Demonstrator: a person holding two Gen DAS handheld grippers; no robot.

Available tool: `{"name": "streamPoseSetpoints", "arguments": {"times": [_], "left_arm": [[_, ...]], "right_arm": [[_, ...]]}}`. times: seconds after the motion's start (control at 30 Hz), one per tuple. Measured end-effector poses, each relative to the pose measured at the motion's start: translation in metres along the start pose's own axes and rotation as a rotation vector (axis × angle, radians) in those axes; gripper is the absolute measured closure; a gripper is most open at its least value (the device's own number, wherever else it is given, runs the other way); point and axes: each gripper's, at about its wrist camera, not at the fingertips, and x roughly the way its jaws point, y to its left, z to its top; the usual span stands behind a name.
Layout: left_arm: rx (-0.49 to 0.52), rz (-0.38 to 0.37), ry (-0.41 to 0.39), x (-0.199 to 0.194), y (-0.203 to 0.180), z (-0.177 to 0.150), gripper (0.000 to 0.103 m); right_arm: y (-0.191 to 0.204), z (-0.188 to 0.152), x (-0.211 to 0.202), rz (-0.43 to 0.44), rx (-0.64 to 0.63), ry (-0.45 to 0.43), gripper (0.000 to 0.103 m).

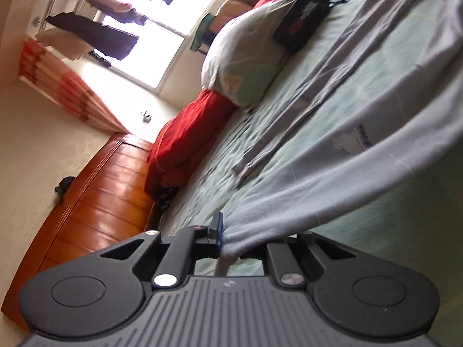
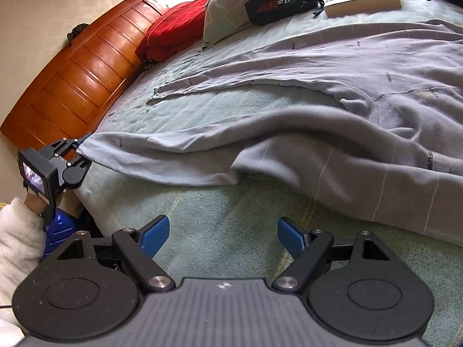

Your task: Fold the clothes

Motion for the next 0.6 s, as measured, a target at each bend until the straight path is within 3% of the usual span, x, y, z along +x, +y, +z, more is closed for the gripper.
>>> {"name": "streamPoseSetpoints", "arguments": {"times": [0.2, 0.3, 0.43, 0.6], "left_arm": [[-0.021, 0.035, 0.020, 0.022, 0.019, 0.000, 0.094], [-0.054, 0.030, 0.020, 0.033, 0.025, 0.001, 0.085], [-0.091, -0.018, 0.082, 0.049, 0.019, -0.005, 0.084], [-0.085, 0.005, 0.179, 0.068, 0.014, -0.024, 0.080]], "right_arm": [[0.000, 0.001, 0.001, -0.007, -0.007, 0.009, 0.017], [0.003, 0.001, 0.002, -0.002, -0.015, 0.021, 0.017], [0.010, -0.001, 0.003, 0.006, -0.047, 0.042, 0.017], [0.015, -0.002, 0.004, -0.004, -0.085, 0.061, 0.016]]}}
